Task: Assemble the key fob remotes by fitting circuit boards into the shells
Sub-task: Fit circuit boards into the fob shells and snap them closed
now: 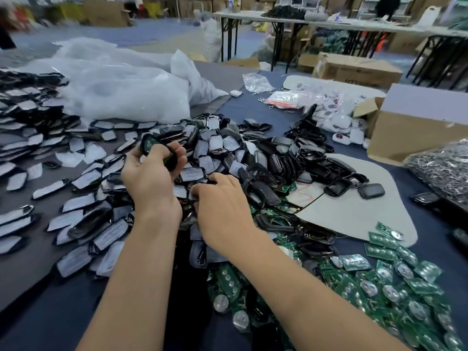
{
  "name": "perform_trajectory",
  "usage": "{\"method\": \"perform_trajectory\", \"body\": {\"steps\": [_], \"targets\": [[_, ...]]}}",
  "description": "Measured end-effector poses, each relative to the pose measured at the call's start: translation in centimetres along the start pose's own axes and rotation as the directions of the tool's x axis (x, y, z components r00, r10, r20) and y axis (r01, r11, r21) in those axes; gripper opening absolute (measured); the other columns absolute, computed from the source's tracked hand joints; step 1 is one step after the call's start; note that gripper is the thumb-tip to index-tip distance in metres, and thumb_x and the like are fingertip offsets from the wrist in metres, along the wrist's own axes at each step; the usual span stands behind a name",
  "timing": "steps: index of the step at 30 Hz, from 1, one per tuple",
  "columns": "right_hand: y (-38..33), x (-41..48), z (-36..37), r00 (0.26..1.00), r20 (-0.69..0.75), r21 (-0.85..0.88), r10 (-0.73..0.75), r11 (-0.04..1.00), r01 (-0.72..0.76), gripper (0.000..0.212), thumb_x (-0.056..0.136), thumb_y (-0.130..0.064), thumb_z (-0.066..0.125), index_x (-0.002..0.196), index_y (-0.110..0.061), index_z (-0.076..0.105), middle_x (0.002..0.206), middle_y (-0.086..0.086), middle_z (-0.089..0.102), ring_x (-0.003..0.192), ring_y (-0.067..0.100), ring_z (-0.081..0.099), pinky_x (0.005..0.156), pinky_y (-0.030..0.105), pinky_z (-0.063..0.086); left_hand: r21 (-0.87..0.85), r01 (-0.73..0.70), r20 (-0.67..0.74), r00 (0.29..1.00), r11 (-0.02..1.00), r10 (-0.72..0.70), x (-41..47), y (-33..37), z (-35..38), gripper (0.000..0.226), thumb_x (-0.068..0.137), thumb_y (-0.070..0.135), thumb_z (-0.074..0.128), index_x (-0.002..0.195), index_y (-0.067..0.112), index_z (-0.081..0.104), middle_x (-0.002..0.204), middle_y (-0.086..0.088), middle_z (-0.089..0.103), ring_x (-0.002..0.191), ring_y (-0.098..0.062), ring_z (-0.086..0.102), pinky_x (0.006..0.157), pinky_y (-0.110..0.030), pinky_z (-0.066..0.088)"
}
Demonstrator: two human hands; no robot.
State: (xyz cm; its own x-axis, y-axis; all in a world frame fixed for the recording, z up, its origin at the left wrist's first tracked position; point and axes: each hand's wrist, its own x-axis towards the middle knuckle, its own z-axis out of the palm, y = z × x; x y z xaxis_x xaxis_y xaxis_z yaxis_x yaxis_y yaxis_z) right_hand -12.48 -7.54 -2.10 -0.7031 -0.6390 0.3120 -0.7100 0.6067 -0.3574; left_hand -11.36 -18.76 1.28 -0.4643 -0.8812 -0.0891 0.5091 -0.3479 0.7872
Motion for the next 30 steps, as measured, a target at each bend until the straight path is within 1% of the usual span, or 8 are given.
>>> {"method": "perform_trajectory", "body": {"steps": [3,5,7,11,15,18,23,30], "targets": [[0.8,-1.4,-0.9,0.991,-0.108,0.175,0.076,0.983,-0.056,0.025,0.095,-0.012,0.064,0.113,-0.021,0.079,0.116,0.01,0.074,0.123,0.027,0.058,0.107,0.034,0.039,-0.021,0.103,0.012,0.995,0.994,-0.103,-0.5,-0.1,-0.1,0.015,0.092,-0.01,0.054,0.101,0.003,0.054,0.072,-0.008,0.07,0.063,-0.019,0.069,0.06,-0.023,0.058],[2.2,-2.8,-2.7,0.961,-0.136,0.408,0.243,0.897,-0.169,0.026,0.101,-0.018,0.058,0.111,-0.029,0.079,0.095,-0.007,0.078,0.087,0.01,0.067,0.08,0.025,0.054,0.03,0.163,0.047,0.985,0.986,-0.164,-1.1,-0.3,0.1,0.011,0.094,-0.01,0.054,0.093,0.001,0.057,0.071,-0.008,0.071,0.064,-0.02,0.069,0.06,-0.022,0.059],[4.1,-4.8,-4.9,0.917,-0.063,0.643,0.395,0.719,-0.265,0.026,0.103,-0.021,0.057,0.106,-0.036,0.079,0.075,-0.01,0.075,0.055,0.006,0.056,0.054,0.015,0.046,0.126,0.214,0.146,0.962,0.969,-0.232,-2.2,-0.6,0.4,0.017,0.095,-0.01,0.053,0.093,0.001,0.066,0.074,-0.01,0.073,0.065,-0.02,0.069,0.059,-0.022,0.059],[7.4,-8.5,-7.8,0.808,0.044,0.828,0.587,0.431,-0.358,0.038,0.105,-0.013,0.055,0.092,-0.036,0.083,0.088,0.001,0.079,0.072,0.015,0.057,0.074,0.031,0.048,0.435,0.149,0.405,0.848,0.888,-0.341,-5.3,-2.1,1.0,0.021,0.093,-0.008,0.058,0.095,0.004,0.074,0.077,-0.011,0.077,0.067,-0.019,0.072,0.061,-0.024,0.06],[9.1,-10.6,-8.4,0.77,0.133,0.912,0.625,0.227,-0.342,0.043,0.106,-0.007,0.052,0.084,-0.025,0.085,0.087,0.007,0.08,0.072,0.009,0.062,0.069,0.024,0.051,0.682,-0.131,0.525,0.772,0.719,-0.357,-8.7,-4.8,1.5,0.027,0.089,0.005,0.06,0.082,0.026,0.076,0.072,-0.001,0.076,0.062,-0.014,0.07,0.06,-0.029,0.06],[10.1,-10.9,-8.6,0.762,0.117,0.923,0.637,0.215,-0.32,0.042,0.105,-0.006,0.053,0.082,-0.022,0.085,0.09,0.009,0.08,0.079,0.016,0.059,0.073,0.027,0.051,0.741,-0.259,0.568,0.735,0.62,-0.371,-10.1,-5.7,1.7,0.027,0.085,0.017,0.058,0.083,0.039,0.072,0.065,0.005,0.071,0.057,-0.012,0.062,0.054,-0.031,0.053],[11.1,-11.2,-8.3,0.752,0.087,0.942,0.653,0.192,-0.276,0.039,0.105,-0.006,0.054,0.086,-0.021,0.085,0.096,0.013,0.079,0.083,0.018,0.057,0.078,0.031,0.047,0.7,-0.038,0.554,0.66,0.714,-0.508,-10.9,-5.9,1.9,0.037,0.087,0.004,0.051,0.07,0.027,0.074,0.062,0.005,0.062,0.052,-0.012,0.052,0.044,-0.023,0.039],[11.0,-10.6,-7.7,0.713,0.102,0.968,0.693,0.096,-0.232,0.037,0.104,-0.007,0.056,0.082,-0.018,0.083,0.095,0.005,0.081,0.083,0.014,0.062,0.076,0.029,0.05,0.666,-0.054,0.611,0.613,0.744,-0.502,-11.0,-6.3,1.8,0.03,0.089,-0.004,0.071,0.083,0.026,0.074,0.061,0.001,0.051,0.052,-0.011,0.042,0.048,-0.016,0.037]]}}
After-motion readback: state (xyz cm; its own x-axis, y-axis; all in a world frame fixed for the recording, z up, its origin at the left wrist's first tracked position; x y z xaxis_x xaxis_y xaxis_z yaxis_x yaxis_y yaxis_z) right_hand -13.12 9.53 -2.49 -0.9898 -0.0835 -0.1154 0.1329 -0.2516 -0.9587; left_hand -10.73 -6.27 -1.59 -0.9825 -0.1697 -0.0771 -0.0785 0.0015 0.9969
